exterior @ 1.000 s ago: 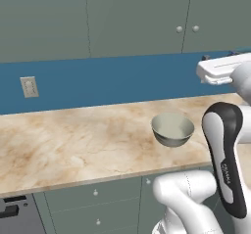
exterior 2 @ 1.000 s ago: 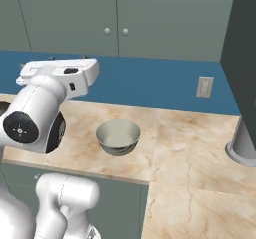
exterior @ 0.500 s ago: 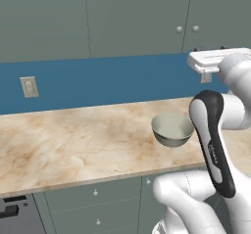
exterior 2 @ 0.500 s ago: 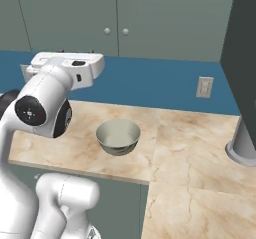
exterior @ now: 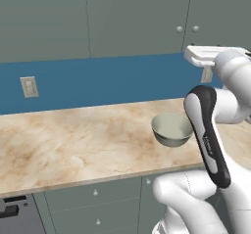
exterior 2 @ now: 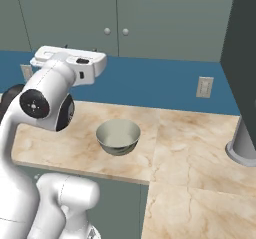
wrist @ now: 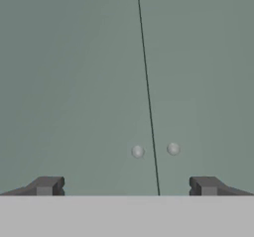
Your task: Open the cabinet. Pick the banana and kiwi from the cabinet and place them into the bowl. Then close the cabinet.
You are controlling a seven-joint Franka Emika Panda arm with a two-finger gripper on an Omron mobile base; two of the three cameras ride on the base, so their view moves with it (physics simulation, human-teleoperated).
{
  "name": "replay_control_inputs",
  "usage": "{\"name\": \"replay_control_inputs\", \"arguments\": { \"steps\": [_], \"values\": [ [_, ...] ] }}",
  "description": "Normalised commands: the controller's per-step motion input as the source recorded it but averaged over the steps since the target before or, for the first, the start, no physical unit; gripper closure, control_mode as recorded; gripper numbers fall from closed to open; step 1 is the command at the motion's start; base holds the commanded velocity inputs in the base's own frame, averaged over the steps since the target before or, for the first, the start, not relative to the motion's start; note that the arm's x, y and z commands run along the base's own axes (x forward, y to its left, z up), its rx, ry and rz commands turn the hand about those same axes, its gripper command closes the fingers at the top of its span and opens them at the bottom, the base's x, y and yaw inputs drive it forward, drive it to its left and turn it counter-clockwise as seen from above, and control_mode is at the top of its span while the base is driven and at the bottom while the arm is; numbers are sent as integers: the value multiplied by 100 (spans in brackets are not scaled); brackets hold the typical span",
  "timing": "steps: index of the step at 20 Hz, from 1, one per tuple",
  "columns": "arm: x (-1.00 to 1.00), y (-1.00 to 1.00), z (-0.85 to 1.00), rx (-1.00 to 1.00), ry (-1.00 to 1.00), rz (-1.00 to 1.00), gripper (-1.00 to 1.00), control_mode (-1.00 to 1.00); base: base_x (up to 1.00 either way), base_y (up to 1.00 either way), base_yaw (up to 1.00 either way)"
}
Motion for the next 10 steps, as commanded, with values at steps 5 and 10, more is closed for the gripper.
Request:
{"name": "replay_control_inputs", "arguments": {
  "steps": [5, 10],
  "values": [
    [45, -11, 0, 1, 1, 0, -100, -100, 0, 0, 0],
    [45, -16, 0, 2, 2, 0, -100, -100, 0, 0, 0]
  ]
}}
